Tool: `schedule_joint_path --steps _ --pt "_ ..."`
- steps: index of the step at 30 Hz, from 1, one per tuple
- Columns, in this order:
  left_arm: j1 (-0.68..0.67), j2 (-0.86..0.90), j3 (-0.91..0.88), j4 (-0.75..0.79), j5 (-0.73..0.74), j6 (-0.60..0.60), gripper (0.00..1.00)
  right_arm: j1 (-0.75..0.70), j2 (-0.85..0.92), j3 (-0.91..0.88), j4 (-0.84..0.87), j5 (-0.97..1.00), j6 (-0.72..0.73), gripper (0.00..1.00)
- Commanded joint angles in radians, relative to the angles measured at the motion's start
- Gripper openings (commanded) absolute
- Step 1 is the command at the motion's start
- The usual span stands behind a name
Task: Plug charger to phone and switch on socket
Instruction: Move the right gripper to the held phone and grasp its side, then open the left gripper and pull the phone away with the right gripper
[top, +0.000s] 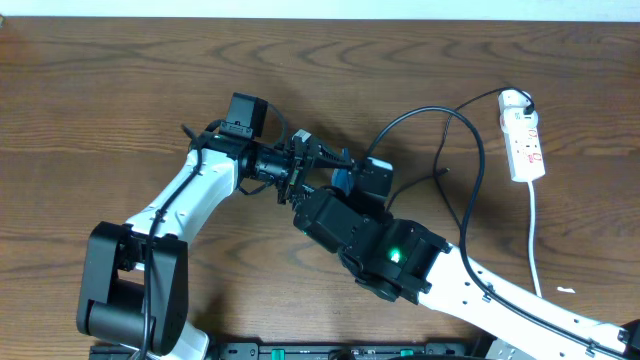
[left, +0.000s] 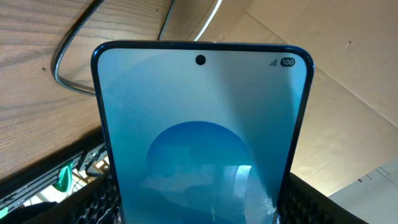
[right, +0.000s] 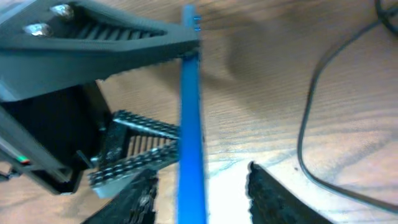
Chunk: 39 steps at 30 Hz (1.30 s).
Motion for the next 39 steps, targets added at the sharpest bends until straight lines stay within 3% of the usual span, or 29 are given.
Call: schedule_joint_path --steps 1,18,24,29,39 --pt "0.002 -0.014 0.005 0.005 0.051 -0.002 0.57 0.003 -0.014 0.019 -0.016 0.051 0.069 0.36" --pt "0.002 -0.014 0.005 0.005 0.051 -0.002 0.57 0.003 -0.014 0.019 -0.016 0.022 0.083 0.03" --pt "0.002 -0.014 0.005 0.005 0.051 -0.002 0.58 0.003 -0.014 0.019 -0.021 0.015 0.083 0.01" --pt "0.008 -0.014 0.005 0.005 0.051 -0.002 0.98 0.0 -0.018 0.019 -0.031 0.016 0.083 0.01" --pt "0.135 -0.045 0.006 0.07 0.055 0.073 1.0 -0.067 -0.102 0.019 -0.117 0.076 0.084 0.01"
